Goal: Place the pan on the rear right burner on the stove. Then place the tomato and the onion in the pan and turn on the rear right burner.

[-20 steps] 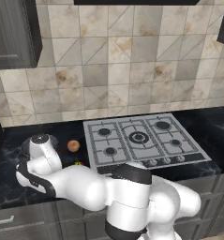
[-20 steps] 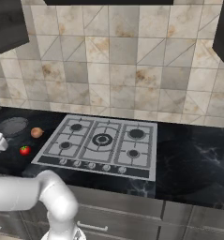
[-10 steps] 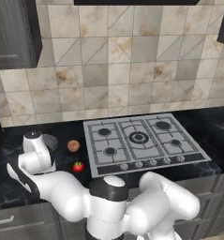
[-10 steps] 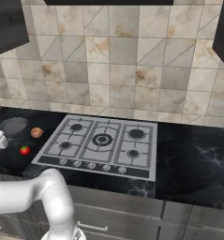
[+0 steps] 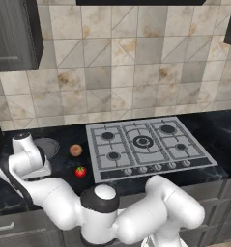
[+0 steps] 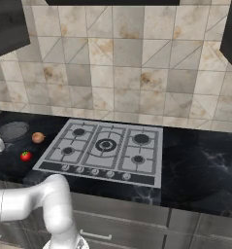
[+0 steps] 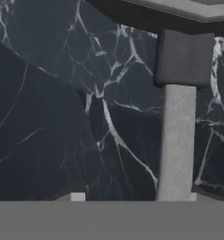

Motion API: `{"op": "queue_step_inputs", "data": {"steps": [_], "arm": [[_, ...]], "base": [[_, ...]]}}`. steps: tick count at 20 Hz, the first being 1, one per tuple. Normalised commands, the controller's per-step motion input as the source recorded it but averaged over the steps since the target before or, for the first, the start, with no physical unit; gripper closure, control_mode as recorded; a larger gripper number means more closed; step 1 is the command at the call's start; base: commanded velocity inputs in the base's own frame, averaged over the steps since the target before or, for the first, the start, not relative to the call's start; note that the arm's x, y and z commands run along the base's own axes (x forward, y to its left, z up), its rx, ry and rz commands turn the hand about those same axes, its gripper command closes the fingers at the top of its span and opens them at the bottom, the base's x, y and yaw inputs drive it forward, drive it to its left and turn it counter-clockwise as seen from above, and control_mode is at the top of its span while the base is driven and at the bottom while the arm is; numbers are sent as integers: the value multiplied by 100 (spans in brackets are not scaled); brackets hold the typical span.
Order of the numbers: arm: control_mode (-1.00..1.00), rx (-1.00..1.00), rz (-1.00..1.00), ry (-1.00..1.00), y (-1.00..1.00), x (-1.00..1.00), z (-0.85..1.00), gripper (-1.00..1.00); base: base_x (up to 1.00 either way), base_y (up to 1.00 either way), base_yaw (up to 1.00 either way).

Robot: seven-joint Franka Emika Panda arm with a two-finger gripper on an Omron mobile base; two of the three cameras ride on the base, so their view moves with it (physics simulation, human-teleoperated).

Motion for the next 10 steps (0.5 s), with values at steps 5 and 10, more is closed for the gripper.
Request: {"op": "queue_step_inputs", "data": {"steps": [5, 10], "arm": [[-100, -2, 0, 0, -10, -49, -63, 100], [-100, 4, 0, -16, -45, -78, -14, 100]], "base": [[0, 0, 0], [0, 0, 0]]}}
